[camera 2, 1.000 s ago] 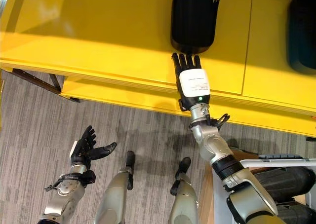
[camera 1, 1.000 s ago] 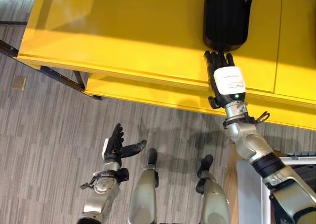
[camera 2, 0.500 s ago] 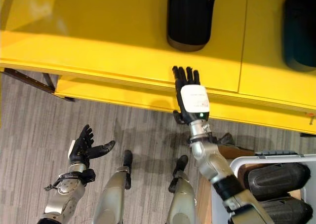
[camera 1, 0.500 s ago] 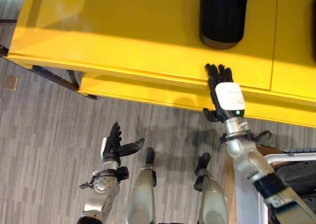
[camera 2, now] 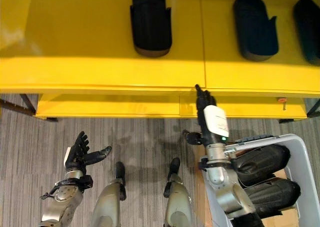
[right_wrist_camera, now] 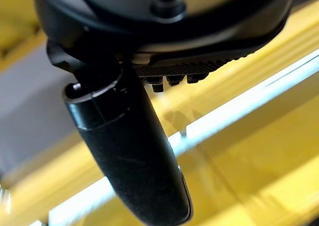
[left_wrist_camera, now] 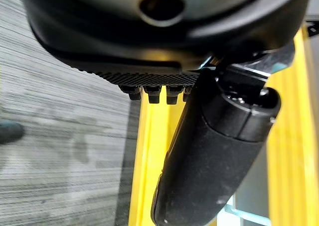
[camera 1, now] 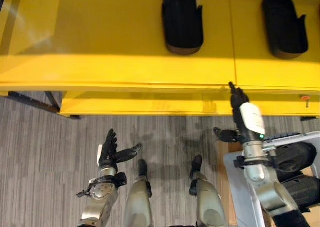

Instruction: Move parts from the plastic box to the shelf.

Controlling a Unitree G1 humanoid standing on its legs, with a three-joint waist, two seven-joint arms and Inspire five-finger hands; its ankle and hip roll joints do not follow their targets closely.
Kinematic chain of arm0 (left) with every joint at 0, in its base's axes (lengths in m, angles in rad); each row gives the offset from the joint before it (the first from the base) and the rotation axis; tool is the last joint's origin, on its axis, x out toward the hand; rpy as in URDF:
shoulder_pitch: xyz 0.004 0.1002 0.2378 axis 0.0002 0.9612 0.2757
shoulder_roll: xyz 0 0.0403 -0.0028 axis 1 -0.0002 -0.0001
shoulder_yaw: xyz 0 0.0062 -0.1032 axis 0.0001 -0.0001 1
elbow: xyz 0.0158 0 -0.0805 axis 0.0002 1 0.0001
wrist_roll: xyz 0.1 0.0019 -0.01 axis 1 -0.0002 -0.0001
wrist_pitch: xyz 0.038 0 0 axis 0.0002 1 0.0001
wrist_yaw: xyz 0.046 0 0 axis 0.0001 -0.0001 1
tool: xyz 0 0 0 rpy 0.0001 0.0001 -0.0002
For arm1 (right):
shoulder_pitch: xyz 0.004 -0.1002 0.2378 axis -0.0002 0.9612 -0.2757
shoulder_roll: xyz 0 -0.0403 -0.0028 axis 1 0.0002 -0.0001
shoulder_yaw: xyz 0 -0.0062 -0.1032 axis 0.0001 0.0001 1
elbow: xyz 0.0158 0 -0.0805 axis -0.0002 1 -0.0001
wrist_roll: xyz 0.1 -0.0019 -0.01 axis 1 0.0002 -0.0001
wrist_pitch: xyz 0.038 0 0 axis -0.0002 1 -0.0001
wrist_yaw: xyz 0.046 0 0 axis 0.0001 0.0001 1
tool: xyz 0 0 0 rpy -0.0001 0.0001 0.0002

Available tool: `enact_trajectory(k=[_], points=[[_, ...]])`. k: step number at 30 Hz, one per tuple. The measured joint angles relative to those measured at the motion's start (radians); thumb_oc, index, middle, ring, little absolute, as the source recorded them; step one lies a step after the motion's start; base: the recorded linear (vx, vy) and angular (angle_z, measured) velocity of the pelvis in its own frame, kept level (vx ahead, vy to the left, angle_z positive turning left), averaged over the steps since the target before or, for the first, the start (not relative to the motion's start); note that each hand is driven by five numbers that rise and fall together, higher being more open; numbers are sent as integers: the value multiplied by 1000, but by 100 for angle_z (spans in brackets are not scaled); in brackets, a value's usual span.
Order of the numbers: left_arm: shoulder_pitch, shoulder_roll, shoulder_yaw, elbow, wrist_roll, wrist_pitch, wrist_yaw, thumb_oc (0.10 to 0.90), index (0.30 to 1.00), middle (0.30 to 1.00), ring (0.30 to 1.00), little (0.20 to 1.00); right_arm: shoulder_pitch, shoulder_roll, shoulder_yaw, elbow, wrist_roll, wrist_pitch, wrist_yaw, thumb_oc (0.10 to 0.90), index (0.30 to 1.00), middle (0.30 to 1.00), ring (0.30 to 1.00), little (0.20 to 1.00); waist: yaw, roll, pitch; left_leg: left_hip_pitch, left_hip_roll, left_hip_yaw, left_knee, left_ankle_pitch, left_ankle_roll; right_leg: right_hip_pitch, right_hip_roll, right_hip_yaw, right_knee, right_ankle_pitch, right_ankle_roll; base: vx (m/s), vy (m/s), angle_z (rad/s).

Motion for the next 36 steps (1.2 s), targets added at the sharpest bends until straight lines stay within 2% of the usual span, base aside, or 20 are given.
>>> enact_trajectory(k=[3, 5, 8, 10, 13, 15, 18, 19, 20, 22, 23, 24, 25, 26, 27, 29, 30, 31, 32, 36], points=[[24, -2, 10, -7, 0, 0, -3, 900, 1000, 1000, 1000, 1000, 47, 1, -71, -41, 33, -39, -26, 900, 1000, 1000, 1000, 1000, -28, 0, -47, 70, 27, 32, -87, 34, -26, 25, 38, 19, -39, 21, -15, 7, -124, -32], [37, -10, 18, -10, 0, 0, -19, 900, 1000, 1000, 1000, 1000, 97, 0, -127, -54, 35, -46, -27, 900, 1000, 1000, 1000, 1000, -43, 13, -83, 96, 48, 41, -128, 54, -44, 39, 62, 21, -54, 21, -16, 0, -226, -18], [58, -41, 35, -15, 0, 0, -25, 900, 1000, 1000, 1000, 1000, 166, 31, -217, -55, 69, -63, -40, 900, 1000, 1000, 1000, 1000, -64, 41, -113, 149, 89, 58, -145, 61, -49, 77, 107, 28, -51, -5, -38, 0, -150, -14], [69, -57, 29, -14, 0, -1, -40, 900, 1000, 1000, 1000, 1000, 165, 29, -218, -52, 109, -72, -70, 900, 1000, 1000, 1000, 1000, -99, 76, -139, 169, 114, 66, -149, 59, -48, 86, 141, 31, -51, -23, -47, 18, -193, -20], [60, -100, 16, -15, -1, -1, -44, 900, 1000, 1000, 1000, 1000, 166, 23, -202, -48, 149, -77, -72, 900, 1000, 1000, 1000, 1000, -109, 113, -161, 170, 149, 68, -116, 59, -46, 77, 184, 44, -29, -44, -79, 18, -172, -29], [51, -98, -9, -19, 1, -1, -46, 900, 1000, 1000, 1000, 1000, 169, 32, -170, -49, 175, -104, -72, 900, 1000, 1000, 1000, 1000, -94, 104, -165, 127, 150, 25, 30, 88, -15, 62, 168, 86, 37, -87, -100, 13, -36, -40], [34, -103, -43, -26, 1, -3, -67, 900, 1000, 1000, 1000, 1000, 168, 26, -171, -48, 213, -111, -74, 900, 1000, 1000, 1000, 1000, -96, 100, -164, 93, 61, -81, 51, 79, -19, 54, 137, 107, 30, -87, -100, 135, 15, -14], [28, -103, -50, -33, 8, -3, -72, 900, 1000, 1000, 1000, 1000, 167, 30, -170, -48, 229, -111, -76, 900, 1000, 1000, 1000, 1000, -103, 97, -164, 75, 12, -119, 46, 38, -11, 51, 126, 130, 16, -79, -105, 184, 59, -5], [28, -102, -56, -37, 17, -5, -75, 900, 1000, 1000, 1000, 1000, 162, 40, -166, -44, 239, -111, -78, 900, 1000, 1000, 1000, 1000, -95, 82, -166, 63, -68, -190, 8, 9, -4, 35, 114, 159, 8, -72, -96, 140, 89, -34], [31, -92, -45, -53, 40, -22, -65, 900, 1000, 1000, 1000, 1000, 64, 48, -97, 36, 256, -114, -75, 900, 1000, 1000, 1000, 1000, -45, 32, -172, 52, -284, -441, -66, -61, 67, -12, 113, 331, -22, 9, -55, 93, 89, -138], [36, -85, -46, -48, 41, -23, -62, 900, 1000, 1000, 1000, 1000, -4, 48, -61, 89, 258, -114, -63, 900, 1000, 1000, 1000, 1000, -4, 33, -174, 41, -376, -548, -63, -84, 111, -38, 143, 432, -45, 20, -39, 85, 148, -222], [46, -86, -43, -44, 41, -23, -62, 900, 1000, 1000, 1000, 1000, -41, 52, -37, 124, 259, -114, -49, 900, 1000, 1000, 1000, 1000, 19, 50, -174, 31, -404, -563, -47, -56, 147, -43, 180, 440, -70, 6, -22, 95, 220, -208], [50, -86, -37, -35, 40, -23, -59, 900, 1000, 1000, 1000, 1000, -53, 74, -28, 137, 270, -114, -34, 900, 1000, 1000, 1000, 1000, 28, 53, -171, 17, -376, -527, -27, -23, 165, -40, 202, 441, -73, -9, -4, 91, 228, -160], [57, -90, -32, -21, 40, -22, -58, 900, 1000, 1000, 1000, 1000, -41, 100, -29, 136, 285, -120, -22, 900, 1000, 1000, 1000, 1000, 37, 66, -164, 18, -311, -434, -26, 25, 179, -53, 246, 433, 4, -33, -12, 98, 206, -110], [80, -87, -41, -41, 40, -20, -66, 900, 1000, 1000, 1000, 1000, 42, 115, -38, 118, 306, -127, -7, 900, 1000, 1000, 1000, 1000, 12, 69, -164, 43, -249, -356, -65, 31, 197, -81, 253, 372, 267, -158, -63, 127, 251, -65], [111, -59, -51, -79, 40, -23, -71, 900, 1000, 1000, 1000, 1000, 87, 119, -64, 103, 329, -126, 2, 900, 1000, 1000, 1000, 1000, -3, 56, -172, 65, -240, -316, -105, 43, 173, -46, 202, 357, 369, -264, -41, 95, 216, -46], [115, -32, -58, -78, 40, -24, -65, 900, 1000, 1000, 1000, 1000, 91, 139, -80, 90, 337, -126, 13, 900, 1000, 1000, 1000, 1000, -8, 38, -174, 68, -247, -271, -99, 46, 169, -5, 164, 369, 336, -292, -31, 44, 113, -101], [129, -3, -54, -70, 41, -24, -66, 900, 1000, 1000, 1000, 1000, 80, 168, -78, 82, 346, -127, 18, 900, 1000, 1000, 1000, 1000, 2, 22, -185, 76, -251, -221, -113, 50, 167, 31, 137, 411, 265, -307, -5, 44, 154, -107], [126, -5, -55, -57, 40, -17, -66, 900, 1000, 1000, 1000, 1000, 76, 164, -78, 77, 346, -126, 22, 900, 1000, 1000, 1000, 1000, -1, 47, -181, 77, -239, -221, -118, 54, 160, 40, 146, 411, 236, -292, 8, 43, 154, -97], [109, -22, -48, -58, 40, -18, -69, 900, 1000, 1000, 1000, 1000, 121, 145, -70, 53, 385, -122, 36, 900, 1000, 1000, 1000, 1000, -65, 60, -186, 119, -228, -160, -154, 65, 150, 81, 142, 442, 125, -217, 10, 21, 144, -54]])
